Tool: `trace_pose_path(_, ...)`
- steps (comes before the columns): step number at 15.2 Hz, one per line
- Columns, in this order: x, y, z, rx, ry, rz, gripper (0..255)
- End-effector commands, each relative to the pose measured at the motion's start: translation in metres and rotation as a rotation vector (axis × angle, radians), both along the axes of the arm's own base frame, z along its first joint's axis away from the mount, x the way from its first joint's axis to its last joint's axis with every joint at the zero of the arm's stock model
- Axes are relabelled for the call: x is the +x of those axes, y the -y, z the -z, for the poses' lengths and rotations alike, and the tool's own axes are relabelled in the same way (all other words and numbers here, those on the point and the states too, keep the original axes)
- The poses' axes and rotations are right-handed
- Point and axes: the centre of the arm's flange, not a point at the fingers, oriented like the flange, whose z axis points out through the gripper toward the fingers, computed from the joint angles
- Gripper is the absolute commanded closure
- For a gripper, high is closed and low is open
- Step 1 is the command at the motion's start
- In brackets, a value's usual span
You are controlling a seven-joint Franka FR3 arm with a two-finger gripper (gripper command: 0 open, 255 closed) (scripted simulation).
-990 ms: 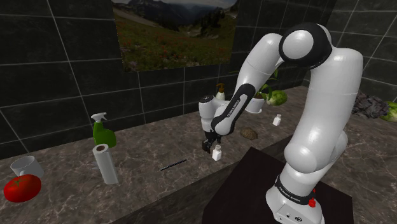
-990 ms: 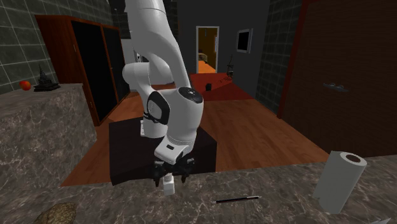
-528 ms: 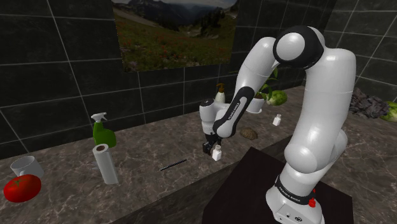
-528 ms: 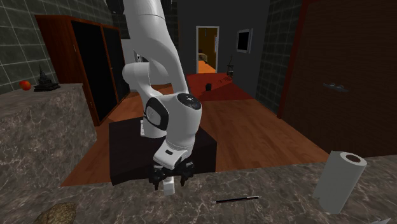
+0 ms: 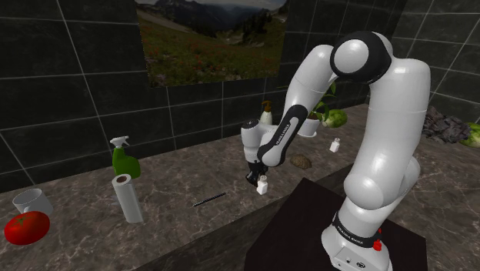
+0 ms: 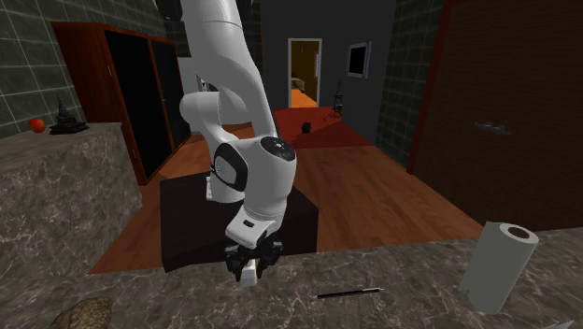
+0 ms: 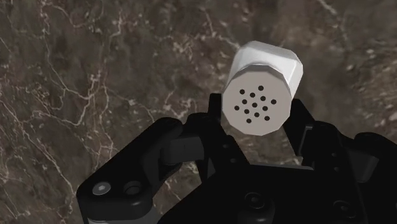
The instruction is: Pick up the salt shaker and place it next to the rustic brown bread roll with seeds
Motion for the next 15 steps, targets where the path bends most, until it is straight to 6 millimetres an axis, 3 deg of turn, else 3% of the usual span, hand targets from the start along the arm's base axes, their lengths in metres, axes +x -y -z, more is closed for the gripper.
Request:
trace_pose_path(1,0.0,0.0,0.0,0.0,-0.001,0.001,255)
trace_pose_path(6,0.0,0.0,0.0,0.0,-0.001,0.001,255)
trace_pose_path(15,0.0,0.0,-0.047,0.0,-0.001,0.001,255)
